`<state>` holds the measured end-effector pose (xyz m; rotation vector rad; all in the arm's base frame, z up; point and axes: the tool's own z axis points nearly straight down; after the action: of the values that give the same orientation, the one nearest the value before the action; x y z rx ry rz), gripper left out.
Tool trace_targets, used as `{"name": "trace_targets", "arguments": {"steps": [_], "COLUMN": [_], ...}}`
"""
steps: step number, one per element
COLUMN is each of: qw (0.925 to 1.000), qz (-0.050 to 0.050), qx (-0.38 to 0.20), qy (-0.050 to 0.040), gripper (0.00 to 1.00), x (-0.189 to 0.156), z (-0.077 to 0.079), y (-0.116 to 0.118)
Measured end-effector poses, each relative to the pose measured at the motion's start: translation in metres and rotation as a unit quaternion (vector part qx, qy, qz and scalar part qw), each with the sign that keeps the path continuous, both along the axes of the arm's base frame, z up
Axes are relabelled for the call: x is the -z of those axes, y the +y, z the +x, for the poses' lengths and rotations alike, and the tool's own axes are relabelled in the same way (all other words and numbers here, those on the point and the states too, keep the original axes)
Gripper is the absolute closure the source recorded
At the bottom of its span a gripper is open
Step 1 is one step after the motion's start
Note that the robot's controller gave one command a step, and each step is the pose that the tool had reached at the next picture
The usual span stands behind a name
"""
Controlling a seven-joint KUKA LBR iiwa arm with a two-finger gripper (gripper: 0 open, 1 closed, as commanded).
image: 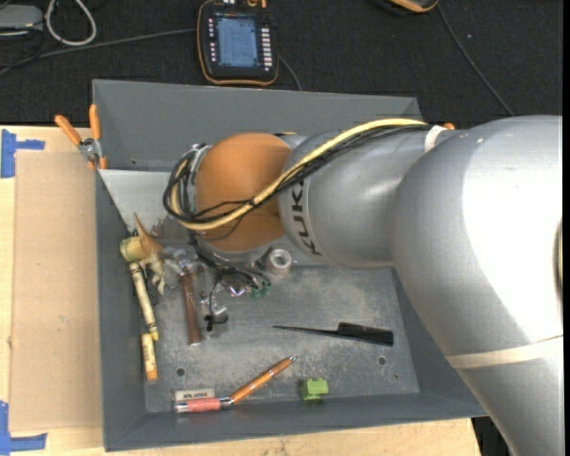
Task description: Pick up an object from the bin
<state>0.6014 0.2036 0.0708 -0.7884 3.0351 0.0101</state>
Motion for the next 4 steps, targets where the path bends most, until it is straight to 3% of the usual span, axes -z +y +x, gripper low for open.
{"name": "trace_targets", "arguments": {"steps": [1,3,4], "qw": [0.9465,0.9474,0.9476], "qz": [-0.002,-0.001,-0.001], "qx": [-0.323,-0.320,-0.319], "qy": [0.0009,0.0014,0.0031], "gripper": [1.00,1.00,1.00], "x": [0.001,-0.005,-0.026], "z": [-0.002,-0.002,-0.003], "y": [0.013,0.013,0.013]}}
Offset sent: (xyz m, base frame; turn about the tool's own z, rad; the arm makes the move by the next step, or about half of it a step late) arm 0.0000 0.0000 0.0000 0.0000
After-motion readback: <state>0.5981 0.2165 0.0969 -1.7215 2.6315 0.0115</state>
